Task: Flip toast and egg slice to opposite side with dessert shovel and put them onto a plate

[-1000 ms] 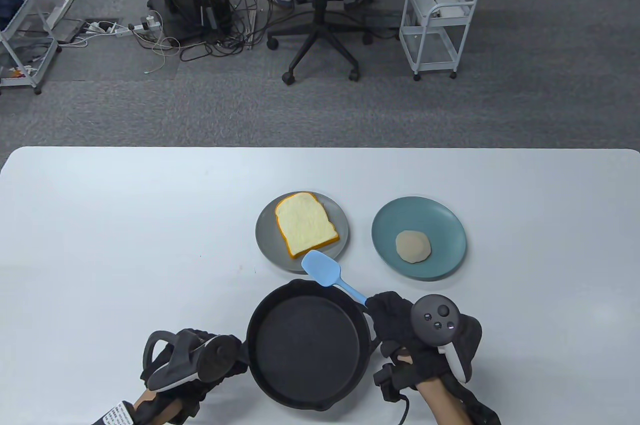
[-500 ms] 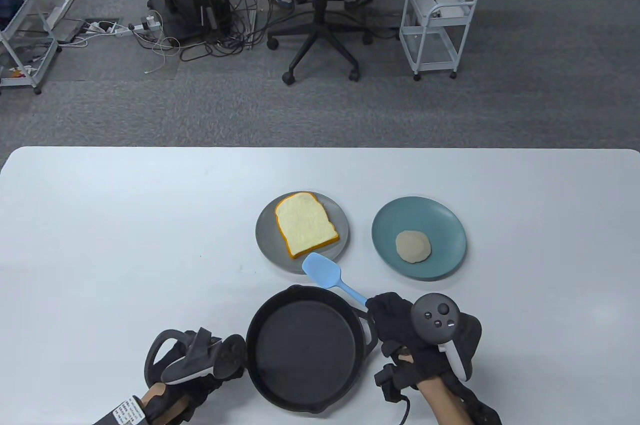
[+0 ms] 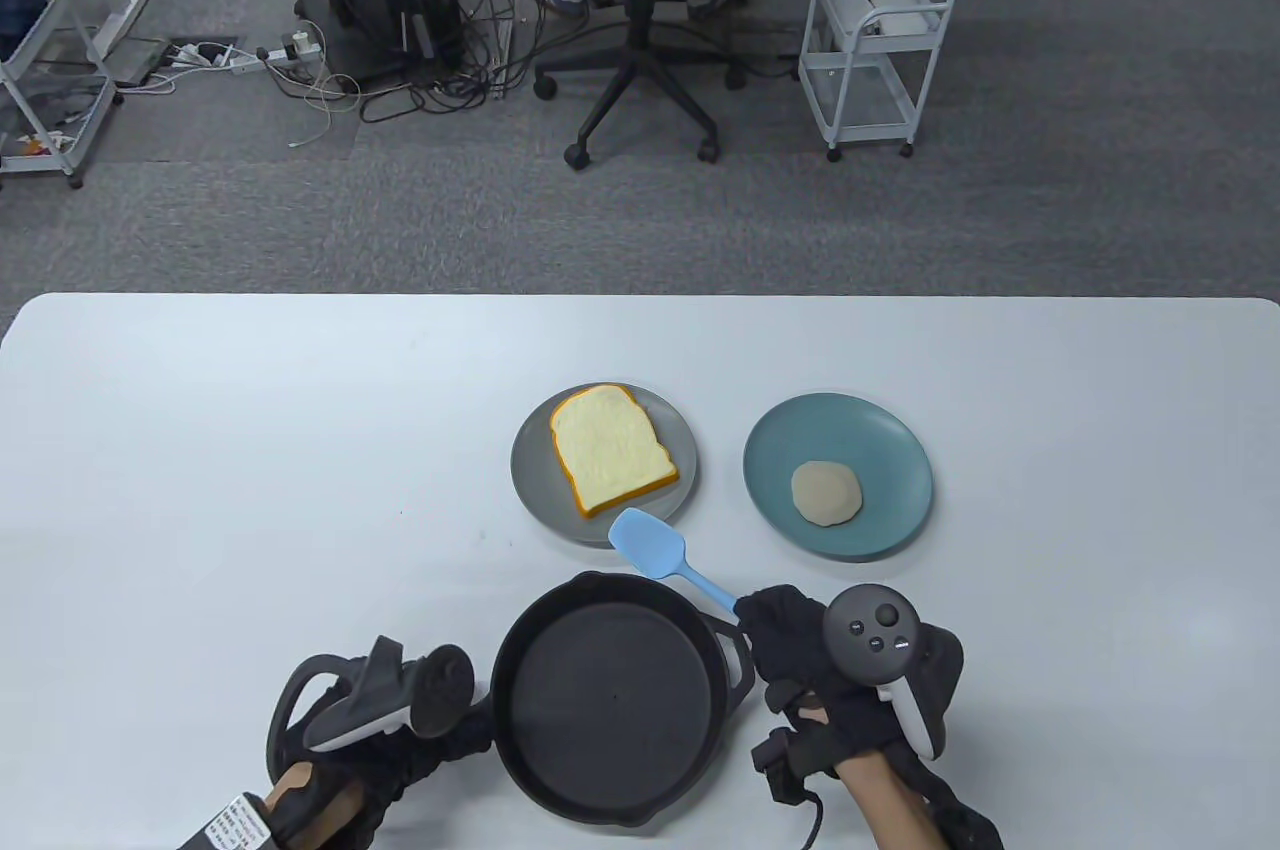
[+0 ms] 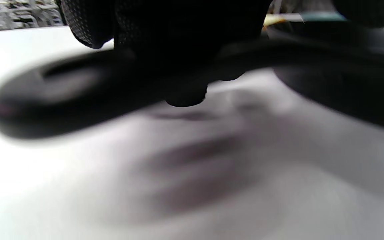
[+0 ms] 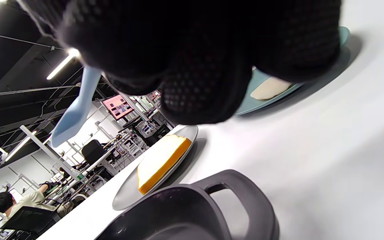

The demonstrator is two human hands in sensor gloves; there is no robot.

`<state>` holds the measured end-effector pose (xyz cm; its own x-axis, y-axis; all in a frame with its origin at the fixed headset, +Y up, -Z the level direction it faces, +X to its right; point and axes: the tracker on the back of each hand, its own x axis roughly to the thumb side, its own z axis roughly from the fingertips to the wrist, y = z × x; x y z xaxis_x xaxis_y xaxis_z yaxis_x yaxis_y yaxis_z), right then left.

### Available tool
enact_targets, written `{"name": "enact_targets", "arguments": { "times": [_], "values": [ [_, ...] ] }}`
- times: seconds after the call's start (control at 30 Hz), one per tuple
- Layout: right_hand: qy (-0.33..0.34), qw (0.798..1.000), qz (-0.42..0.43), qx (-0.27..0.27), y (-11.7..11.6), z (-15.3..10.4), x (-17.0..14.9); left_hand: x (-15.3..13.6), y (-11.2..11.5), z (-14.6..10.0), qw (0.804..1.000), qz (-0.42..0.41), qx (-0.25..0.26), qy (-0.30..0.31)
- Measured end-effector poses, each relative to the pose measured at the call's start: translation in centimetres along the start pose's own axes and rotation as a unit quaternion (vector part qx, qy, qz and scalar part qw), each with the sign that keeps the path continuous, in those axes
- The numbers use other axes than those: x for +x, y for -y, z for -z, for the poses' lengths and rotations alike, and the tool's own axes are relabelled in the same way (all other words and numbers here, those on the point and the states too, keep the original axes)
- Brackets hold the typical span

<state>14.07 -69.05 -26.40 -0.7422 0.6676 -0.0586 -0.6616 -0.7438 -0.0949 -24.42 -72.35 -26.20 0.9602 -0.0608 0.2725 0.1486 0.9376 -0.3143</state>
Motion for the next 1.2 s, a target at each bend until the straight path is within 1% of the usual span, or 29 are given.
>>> {"name": "enact_targets", "arguments": {
  "times": [0.03, 0.07, 0.13, 0.17, 0.23, 0.3, 0.33, 0.5, 0.7, 0.8, 0.9, 1.1, 1.2],
  "values": [
    [-0.002, 1.000, 0.003, -0.003, 0.1, 0.0, -0.1, -0.4, -0.3, -0.1, 1.000, -0.002, 0.014, -0.005],
    [-0.006, 1.000, 0.006, -0.004, 0.1, 0.1, -0.2, -1.1, -0.8, -0.2, 0.999, -0.008, 0.045, -0.013],
    [-0.014, 1.000, 0.012, -0.006, 0.3, 0.3, -0.6, -2.2, -1.2, -0.3, 0.996, -0.024, 0.083, -0.028],
    [-0.020, 1.000, 0.017, -0.012, 0.5, 0.5, -0.9, -2.9, -1.3, -0.2, 0.996, -0.034, 0.082, -0.025],
    [-0.032, 0.999, 0.023, -0.020, 0.9, 0.7, -1.4, -3.9, -1.2, 0.0, 0.997, -0.052, 0.061, -0.012],
    [-0.042, 0.998, 0.031, -0.031, 1.3, 0.8, -1.9, -4.6, -1.1, 0.1, 0.994, -0.070, 0.077, -0.024],
    [-0.048, 0.998, 0.036, -0.036, 1.6, 1.0, -2.3, -4.9, -1.0, 0.2, 0.995, -0.066, 0.077, -0.027],
    [-0.093, 0.992, 0.050, -0.067, 3.1, 1.5, -4.3, -5.3, -0.6, 0.6, 0.995, -0.053, 0.070, -0.042],
    [-0.180, 0.976, 0.061, -0.102, 4.3, 2.5, -8.4, -5.3, -0.2, 0.9, 0.996, -0.048, 0.055, -0.043],
    [-0.236, 0.962, 0.085, -0.105, 4.2, 2.9, -10.7, -5.2, -0.1, 0.9, 0.997, -0.044, 0.052, -0.041],
    [-0.271, 0.951, 0.111, -0.104, 4.0, 3.4, -12.4, -5.0, 0.0, 1.0, 0.997, -0.038, 0.051, -0.039],
    [-0.301, 0.944, 0.127, -0.046, 3.0, 4.7, -14.3, -4.8, 0.2, 1.1, 0.998, -0.035, 0.048, -0.036],
    [-0.318, 0.937, 0.141, -0.040, 2.4, 5.2, -14.6, -4.7, 0.4, 1.2, 0.998, -0.032, 0.043, -0.033]
  ]
}}
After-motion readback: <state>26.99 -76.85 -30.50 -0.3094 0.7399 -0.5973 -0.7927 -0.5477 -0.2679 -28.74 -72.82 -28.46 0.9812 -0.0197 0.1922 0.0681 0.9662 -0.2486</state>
